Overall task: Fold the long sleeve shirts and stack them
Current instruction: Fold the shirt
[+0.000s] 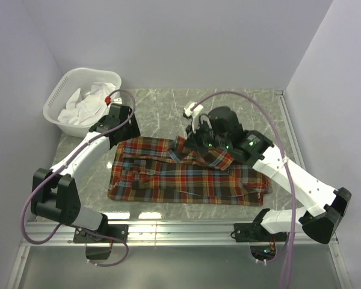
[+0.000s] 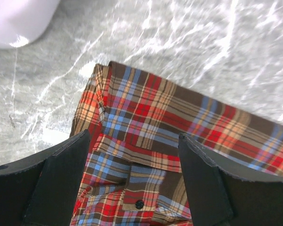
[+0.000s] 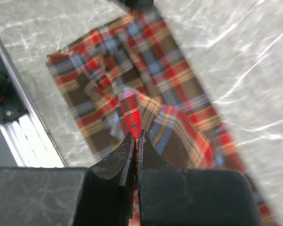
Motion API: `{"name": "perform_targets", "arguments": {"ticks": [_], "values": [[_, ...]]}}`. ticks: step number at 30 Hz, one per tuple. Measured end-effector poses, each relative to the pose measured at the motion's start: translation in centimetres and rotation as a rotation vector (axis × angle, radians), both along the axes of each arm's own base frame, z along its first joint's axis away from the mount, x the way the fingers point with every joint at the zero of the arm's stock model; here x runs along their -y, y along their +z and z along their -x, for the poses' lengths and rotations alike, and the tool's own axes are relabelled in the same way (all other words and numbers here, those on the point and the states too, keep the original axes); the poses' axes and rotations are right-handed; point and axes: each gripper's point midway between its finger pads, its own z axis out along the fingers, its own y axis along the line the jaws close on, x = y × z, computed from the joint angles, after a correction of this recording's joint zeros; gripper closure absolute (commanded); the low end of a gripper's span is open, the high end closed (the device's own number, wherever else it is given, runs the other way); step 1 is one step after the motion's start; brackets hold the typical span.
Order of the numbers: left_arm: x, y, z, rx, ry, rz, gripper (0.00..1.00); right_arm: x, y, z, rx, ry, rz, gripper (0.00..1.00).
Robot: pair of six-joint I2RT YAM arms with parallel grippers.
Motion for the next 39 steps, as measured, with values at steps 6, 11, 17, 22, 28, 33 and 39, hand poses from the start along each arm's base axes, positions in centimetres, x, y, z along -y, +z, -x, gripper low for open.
{"name": "perform_targets", "arguments": {"ticks": [6,11,17,22,28,33,39], "values": [[1.0,1.3,0.2,0.041,-0.051,0.051,0.20,0.8,-7.2,2.8,-0.183,-0.010,0.011,1.00],[3.9,2.6,1.6,0.101,-0.231,0.136,0.19,0.5,-7.0,3.1,-0.188,0.004,-0.015,1.00],[8.7,8.5,6.5,0.342,-0.532,0.258,0.17,0.4,-6.4,2.7,-0.163,0.011,-0.019,1.00],[12.5,13.8,10.6,0.552,-0.818,0.308,0.03,0.0,-5.0,2.1,-0.118,0.056,-0.013,1.00],[16.6,14.1,13.2,0.541,-1.114,0.293,0.07,-0.9,-4.4,2.2,-0.098,0.143,0.000,1.00],[18.4,11.7,14.3,0.464,-1.244,0.260,0.17,-1.2,-4.3,2.5,-0.088,0.192,0.005,1.00],[19.1,10.7,15.5,0.439,-1.335,0.255,0.40,-1.2,-4.5,2.7,-0.087,0.211,0.015,1.00]]}}
